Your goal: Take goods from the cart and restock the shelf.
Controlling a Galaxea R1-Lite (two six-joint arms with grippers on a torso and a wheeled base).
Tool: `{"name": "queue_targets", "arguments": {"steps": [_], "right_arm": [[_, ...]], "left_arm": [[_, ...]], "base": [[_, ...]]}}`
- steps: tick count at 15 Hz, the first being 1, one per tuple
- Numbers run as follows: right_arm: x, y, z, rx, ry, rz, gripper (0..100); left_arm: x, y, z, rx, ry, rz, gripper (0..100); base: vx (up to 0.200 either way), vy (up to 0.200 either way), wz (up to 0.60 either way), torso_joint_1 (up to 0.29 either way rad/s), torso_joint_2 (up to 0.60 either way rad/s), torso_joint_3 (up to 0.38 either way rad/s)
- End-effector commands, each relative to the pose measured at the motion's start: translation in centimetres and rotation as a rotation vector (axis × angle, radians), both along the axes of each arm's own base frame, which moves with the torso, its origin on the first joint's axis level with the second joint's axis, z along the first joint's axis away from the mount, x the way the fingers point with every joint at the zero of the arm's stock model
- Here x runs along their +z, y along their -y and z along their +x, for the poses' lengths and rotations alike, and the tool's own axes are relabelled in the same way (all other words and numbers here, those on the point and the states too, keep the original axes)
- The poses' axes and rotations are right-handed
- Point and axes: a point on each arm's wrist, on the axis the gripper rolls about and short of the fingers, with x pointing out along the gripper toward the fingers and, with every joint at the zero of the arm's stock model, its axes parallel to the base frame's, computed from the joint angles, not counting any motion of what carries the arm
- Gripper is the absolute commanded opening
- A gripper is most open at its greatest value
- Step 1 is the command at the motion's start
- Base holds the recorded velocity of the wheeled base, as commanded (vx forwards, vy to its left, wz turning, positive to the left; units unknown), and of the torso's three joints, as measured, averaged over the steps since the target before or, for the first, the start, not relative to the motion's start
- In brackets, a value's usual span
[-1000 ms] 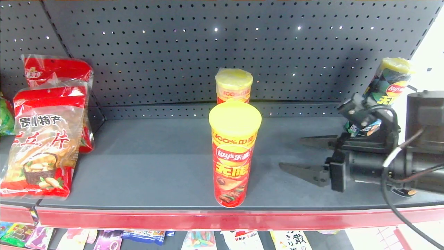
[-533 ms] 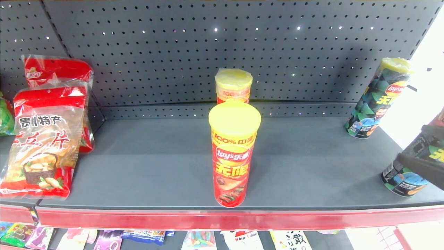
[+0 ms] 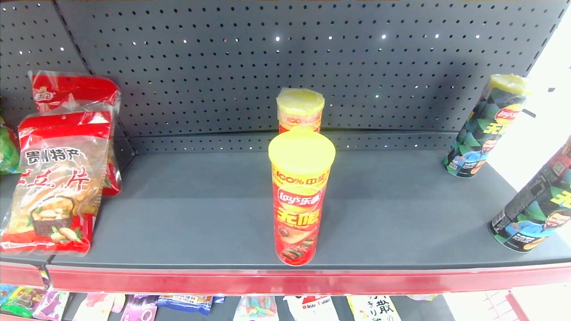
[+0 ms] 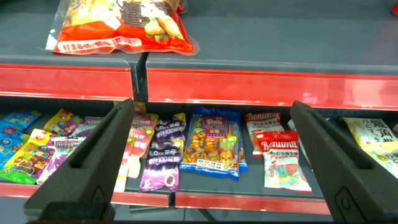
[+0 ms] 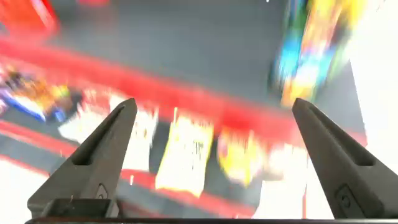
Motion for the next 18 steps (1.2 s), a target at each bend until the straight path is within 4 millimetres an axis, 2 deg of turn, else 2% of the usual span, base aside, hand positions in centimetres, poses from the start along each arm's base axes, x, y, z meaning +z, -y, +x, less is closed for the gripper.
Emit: {"name": "queue_targets", "arguments": {"steps": [1,6,7,8,10,18], "right_arm": [[-1.3,0.0,-0.5,-0.009,0.007,0.023,100],[-1.4,0.1,-1.4,-0.064,0.124,0.049,100],[-1.6,0.4,-1.6,-0.148,0.141,0.053,100],[-2.2,0.4,-1.9,-0.182,0.134,0.065,100],[-2.1,0.4,-2.0,-0.212,0.146,0.124,100],[-2.1,0.5,-2.0,-0.244,0.149,0.155,100]], "left_arm": [[0.0,0.0,0.0,0.001,0.001,-0.001,100],[0.0,0.0,0.0,0.001,-0.001,-0.001,100],[0.0,0.0,0.0,0.001,-0.001,-0.001,100],[0.0,0.0,0.0,0.001,-0.001,-0.001,100],[0.0,0.0,0.0,0.001,-0.001,-0.001,100],[0.0,0.0,0.0,0.001,-0.001,-0.001,100]], "base": [[0.000,0.000,0.00,0.000,0.00,0.000],[0.000,0.000,0.00,0.000,0.00,0.000],[0.000,0.000,0.00,0.000,0.00,0.000],[0.000,0.000,0.00,0.000,0.00,0.000],[0.000,0.000,0.00,0.000,0.00,0.000],[0.000,0.000,0.00,0.000,0.00,0.000]]}}
